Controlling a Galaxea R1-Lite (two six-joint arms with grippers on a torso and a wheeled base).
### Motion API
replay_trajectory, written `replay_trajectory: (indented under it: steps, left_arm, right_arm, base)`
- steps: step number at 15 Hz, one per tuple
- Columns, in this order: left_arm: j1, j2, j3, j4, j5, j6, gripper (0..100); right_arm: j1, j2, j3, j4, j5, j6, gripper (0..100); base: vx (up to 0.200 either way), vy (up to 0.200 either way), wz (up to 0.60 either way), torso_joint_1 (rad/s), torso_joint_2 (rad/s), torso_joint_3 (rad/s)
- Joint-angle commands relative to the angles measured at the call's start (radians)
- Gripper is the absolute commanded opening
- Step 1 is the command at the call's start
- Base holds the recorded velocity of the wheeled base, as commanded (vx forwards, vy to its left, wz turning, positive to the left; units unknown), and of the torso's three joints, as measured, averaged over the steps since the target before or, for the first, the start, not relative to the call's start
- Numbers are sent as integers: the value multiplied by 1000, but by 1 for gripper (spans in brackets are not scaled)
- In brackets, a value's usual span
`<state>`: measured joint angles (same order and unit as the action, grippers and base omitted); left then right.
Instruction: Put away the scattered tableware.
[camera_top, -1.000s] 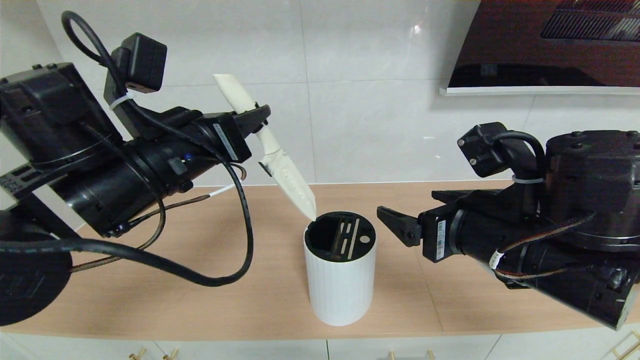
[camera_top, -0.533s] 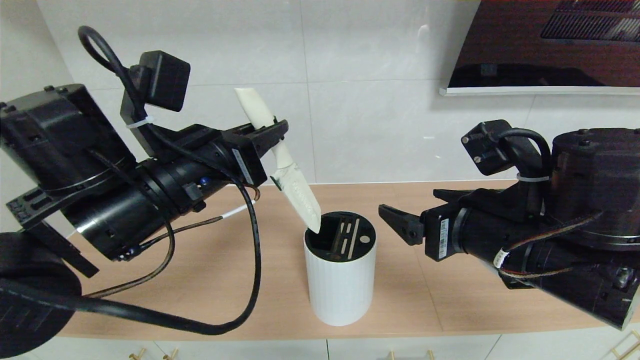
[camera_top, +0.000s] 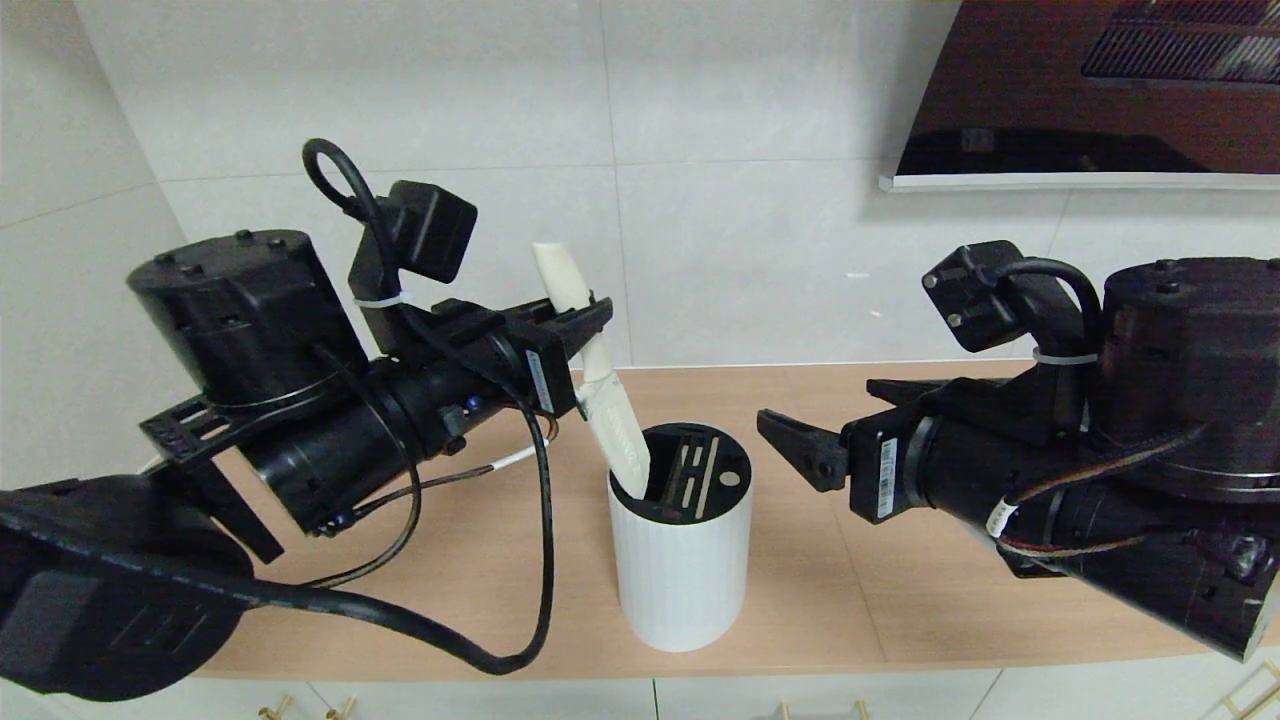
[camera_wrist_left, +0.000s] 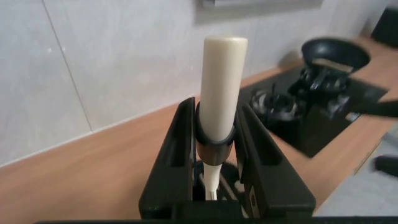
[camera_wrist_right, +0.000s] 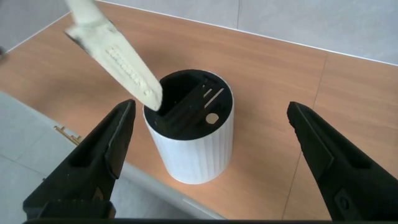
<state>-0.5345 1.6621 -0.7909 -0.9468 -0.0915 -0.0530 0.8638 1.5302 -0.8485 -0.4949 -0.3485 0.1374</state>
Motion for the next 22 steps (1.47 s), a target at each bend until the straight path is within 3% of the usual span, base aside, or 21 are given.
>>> replay_trajectory:
  steps: [1,5,10,15,19,22]
  left_arm:
    - [-1,47,1,-1,1,1,0]
    - [1,87,1,0,6,15,0]
    - [-1,171,2,0,88,58,0]
    - [-10,205,13,-1,98,59,0]
    - [-55,197,10,-176,122,59,0]
    - [-71,197,9,-199,124,58,0]
  right_arm:
    - [0,2,3,-1,0,-1,100]
    - [0,2,6,-1,0,-12,100]
    - [1,1,6,-1,0,-13,100]
    - [1,2,6,-1,-1,-13,100]
    - [3,1,6,-1,0,-13,100]
    - [1,1,6,-1,-1,-13,100]
  base:
    - [0,0,0,0,0,0]
    - [0,0,0,0,0,0]
    - [0,0,0,0,0,0]
    - [0,0,0,0,0,0]
    - [0,0,0,0,0,0]
    - [0,0,0,0,0,0]
